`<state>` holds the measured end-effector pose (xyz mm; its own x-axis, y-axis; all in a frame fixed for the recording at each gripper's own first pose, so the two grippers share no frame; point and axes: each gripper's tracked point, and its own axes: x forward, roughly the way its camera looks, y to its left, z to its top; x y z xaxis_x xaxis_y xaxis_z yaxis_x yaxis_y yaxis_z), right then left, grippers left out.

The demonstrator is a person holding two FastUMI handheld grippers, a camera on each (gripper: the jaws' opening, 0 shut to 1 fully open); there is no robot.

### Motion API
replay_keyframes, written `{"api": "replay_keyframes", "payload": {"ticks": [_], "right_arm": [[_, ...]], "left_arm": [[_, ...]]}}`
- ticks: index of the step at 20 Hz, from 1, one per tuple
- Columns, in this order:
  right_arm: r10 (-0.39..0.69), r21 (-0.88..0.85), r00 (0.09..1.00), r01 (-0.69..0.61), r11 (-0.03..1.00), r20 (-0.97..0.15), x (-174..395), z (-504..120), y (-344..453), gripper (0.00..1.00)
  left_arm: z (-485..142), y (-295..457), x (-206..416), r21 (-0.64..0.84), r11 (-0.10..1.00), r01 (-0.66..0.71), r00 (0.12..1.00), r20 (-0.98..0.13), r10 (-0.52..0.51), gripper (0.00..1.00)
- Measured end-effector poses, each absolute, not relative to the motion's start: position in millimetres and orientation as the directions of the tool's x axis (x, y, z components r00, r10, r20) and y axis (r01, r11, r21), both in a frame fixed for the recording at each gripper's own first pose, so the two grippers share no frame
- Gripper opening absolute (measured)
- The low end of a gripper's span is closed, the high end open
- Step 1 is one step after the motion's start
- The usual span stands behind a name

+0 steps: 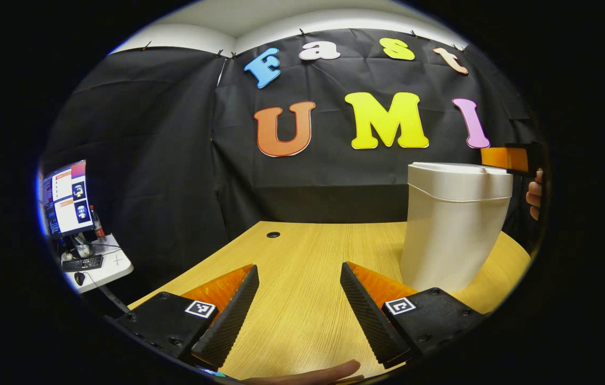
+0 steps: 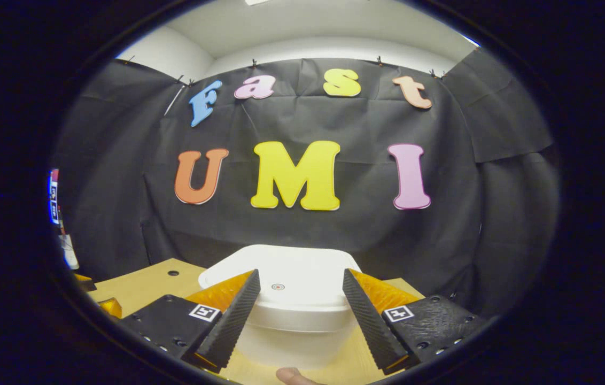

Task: Press the lid of the desktop garbage bin to open it, pick up the crumpled paper on the desktop and throw it into the bin, then pick up the pop can on the desktop and drop it into the bin, and finally close the garbage bin lid.

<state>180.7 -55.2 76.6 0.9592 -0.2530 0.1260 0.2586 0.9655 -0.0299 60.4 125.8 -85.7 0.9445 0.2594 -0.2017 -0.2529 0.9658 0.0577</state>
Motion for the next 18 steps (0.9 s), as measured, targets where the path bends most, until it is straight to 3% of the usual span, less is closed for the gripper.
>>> {"api": "replay_keyframes", "payload": {"ticks": [7, 18], "right_arm": [[-0.235, -0.038, 0.958, 0.244, 0.969, 0.163, 103, 61, -58, 0.95], [-0.247, -0.092, 0.960, 0.260, 0.961, 0.132, 12, -6, -94, 0.97]], "left_arm": [[-80, 109, 57, 0.044, 0.977, -0.210, 0.957, -0.196, 0.215, 0.99], [-36, 57, 31, 0.061, 0.991, -0.120, 0.990, -0.071, 0.124, 0.98]]}}
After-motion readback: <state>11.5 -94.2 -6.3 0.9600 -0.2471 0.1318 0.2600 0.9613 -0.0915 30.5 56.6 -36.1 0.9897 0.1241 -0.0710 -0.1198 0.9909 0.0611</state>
